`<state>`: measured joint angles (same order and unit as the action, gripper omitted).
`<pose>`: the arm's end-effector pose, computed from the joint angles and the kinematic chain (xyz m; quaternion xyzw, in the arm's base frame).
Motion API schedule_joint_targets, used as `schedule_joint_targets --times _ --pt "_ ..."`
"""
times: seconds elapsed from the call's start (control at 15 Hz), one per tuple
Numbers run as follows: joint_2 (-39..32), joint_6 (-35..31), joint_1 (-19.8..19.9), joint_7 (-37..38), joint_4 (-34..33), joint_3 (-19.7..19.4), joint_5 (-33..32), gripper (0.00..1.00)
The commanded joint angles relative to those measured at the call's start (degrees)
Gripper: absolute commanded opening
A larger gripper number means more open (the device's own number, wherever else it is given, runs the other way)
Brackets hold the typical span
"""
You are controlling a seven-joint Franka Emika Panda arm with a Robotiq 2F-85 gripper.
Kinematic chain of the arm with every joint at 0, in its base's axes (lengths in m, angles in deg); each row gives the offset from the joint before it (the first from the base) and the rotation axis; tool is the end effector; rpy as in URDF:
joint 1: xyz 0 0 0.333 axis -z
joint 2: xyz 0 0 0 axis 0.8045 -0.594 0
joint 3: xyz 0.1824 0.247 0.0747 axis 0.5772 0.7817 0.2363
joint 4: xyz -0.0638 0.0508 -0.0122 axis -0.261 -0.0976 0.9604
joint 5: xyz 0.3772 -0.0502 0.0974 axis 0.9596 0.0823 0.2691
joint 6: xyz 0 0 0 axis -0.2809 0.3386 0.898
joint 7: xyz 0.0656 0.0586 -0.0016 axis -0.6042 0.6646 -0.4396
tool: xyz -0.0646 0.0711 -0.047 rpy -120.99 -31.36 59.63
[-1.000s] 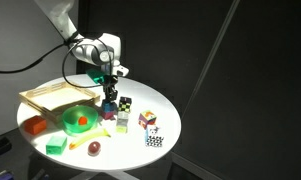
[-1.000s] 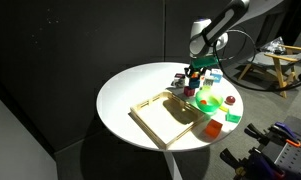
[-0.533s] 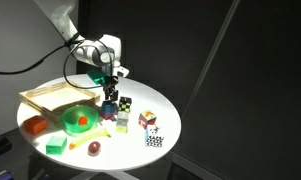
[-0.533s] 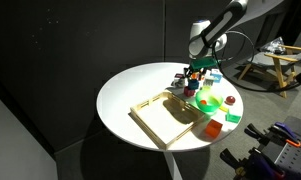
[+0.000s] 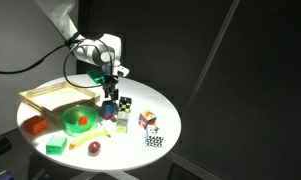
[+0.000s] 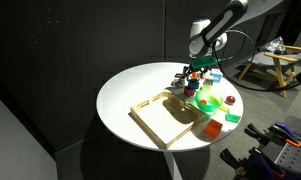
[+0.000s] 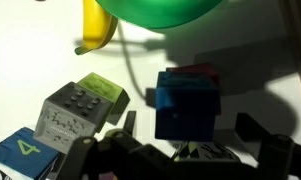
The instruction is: Place the blue block on top of the pink block
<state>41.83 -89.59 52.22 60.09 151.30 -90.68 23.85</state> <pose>0.6468 -0.0847 0.2111 0.9672 -0.2475 0.0174 0.0538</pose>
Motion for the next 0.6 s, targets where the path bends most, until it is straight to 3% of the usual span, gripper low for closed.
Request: schedule_joint_targets --times 0.0,0.53 --pt "3.11 1.4 0.02 -0.27 1.63 0.14 0.54 1.0" --pt "8.7 1.75 -0.58 0.28 6.04 -0.07 -0.3 1.0"
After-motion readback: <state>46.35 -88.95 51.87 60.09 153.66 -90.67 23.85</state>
